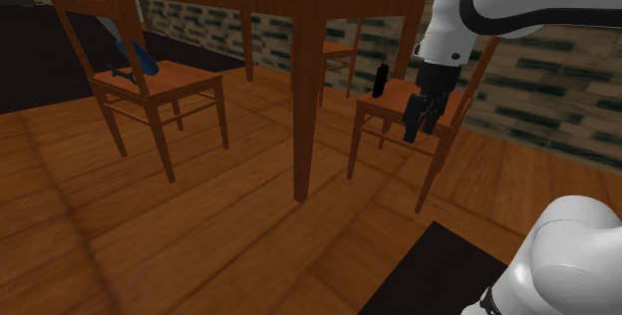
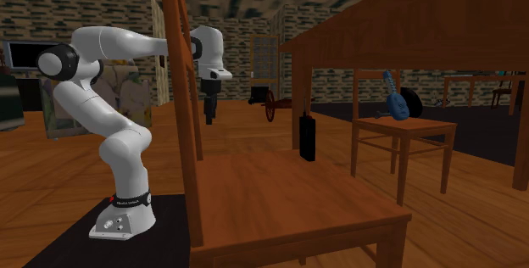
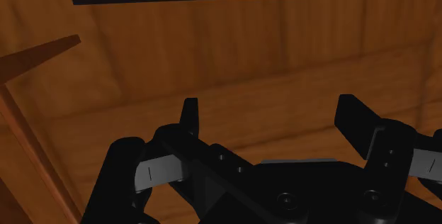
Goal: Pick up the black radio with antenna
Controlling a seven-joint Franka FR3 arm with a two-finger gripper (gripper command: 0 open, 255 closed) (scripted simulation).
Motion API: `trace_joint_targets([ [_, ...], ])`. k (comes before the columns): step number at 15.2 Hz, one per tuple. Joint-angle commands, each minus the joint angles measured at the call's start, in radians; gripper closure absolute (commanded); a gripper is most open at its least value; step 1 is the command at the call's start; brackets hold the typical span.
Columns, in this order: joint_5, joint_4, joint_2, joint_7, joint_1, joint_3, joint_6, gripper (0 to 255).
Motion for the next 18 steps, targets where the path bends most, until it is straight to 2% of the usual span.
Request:
trace_joint_targets([
  [1, 0.0, 0.0, 0.0, 0.0, 0.0, 0.0, 0.0, 0],
  [10, -0.12, 0.094, 0.143, -0.315, -0.004, -0.175, 0.163, 0],
  [14, -0.134, 0.17, 0.232, -0.454, 0.008, -0.251, 0.232, 0],
  [18, -0.12, 0.267, 0.334, -0.597, 0.028, -0.328, 0.291, 0],
])
